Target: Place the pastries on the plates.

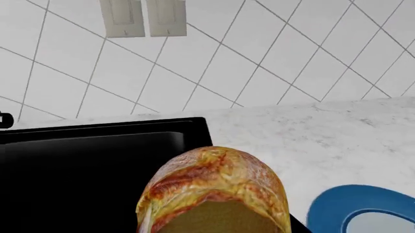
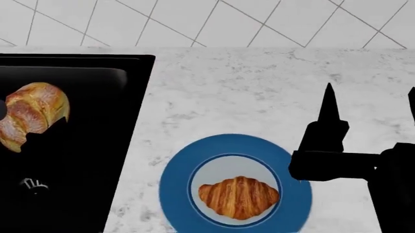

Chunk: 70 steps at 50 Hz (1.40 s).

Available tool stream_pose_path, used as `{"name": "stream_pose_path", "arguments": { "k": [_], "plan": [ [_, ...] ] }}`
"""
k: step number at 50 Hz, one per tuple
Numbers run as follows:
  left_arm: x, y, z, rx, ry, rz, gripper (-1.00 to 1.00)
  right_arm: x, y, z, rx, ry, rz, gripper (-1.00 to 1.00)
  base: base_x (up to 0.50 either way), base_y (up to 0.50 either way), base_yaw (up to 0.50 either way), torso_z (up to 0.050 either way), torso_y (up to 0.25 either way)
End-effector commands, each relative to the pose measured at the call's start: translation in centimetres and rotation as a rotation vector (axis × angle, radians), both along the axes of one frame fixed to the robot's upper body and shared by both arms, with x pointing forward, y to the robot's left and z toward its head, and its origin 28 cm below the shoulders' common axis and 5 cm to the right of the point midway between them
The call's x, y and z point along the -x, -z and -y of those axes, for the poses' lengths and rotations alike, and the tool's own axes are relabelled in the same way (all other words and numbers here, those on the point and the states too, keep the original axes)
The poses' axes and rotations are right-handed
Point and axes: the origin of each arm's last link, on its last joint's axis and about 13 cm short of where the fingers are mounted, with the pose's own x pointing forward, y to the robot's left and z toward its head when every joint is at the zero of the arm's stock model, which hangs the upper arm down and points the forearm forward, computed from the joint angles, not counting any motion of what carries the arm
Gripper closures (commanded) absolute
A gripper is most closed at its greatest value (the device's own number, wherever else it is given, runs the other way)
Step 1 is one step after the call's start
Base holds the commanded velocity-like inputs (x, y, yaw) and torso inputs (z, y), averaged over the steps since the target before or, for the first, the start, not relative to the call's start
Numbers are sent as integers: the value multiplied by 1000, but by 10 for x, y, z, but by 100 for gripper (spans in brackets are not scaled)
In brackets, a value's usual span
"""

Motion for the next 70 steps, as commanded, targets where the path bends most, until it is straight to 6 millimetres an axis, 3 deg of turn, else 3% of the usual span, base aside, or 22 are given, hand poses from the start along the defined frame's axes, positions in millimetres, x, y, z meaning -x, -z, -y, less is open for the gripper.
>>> {"name": "stream_pose_path", "arguments": {
  "k": [1, 70],
  "plan": [
    [4, -1, -1, 18, -9, -3, 100, 3, -1, -1, 31, -3, 19, -100, 0, 500, 0, 0, 0],
    [4, 6, 0, 34, -17, -27, 100, 0, -1, -2, 32, -20, -7, -100, 0, 500, 0, 0, 0]
  ]
}}
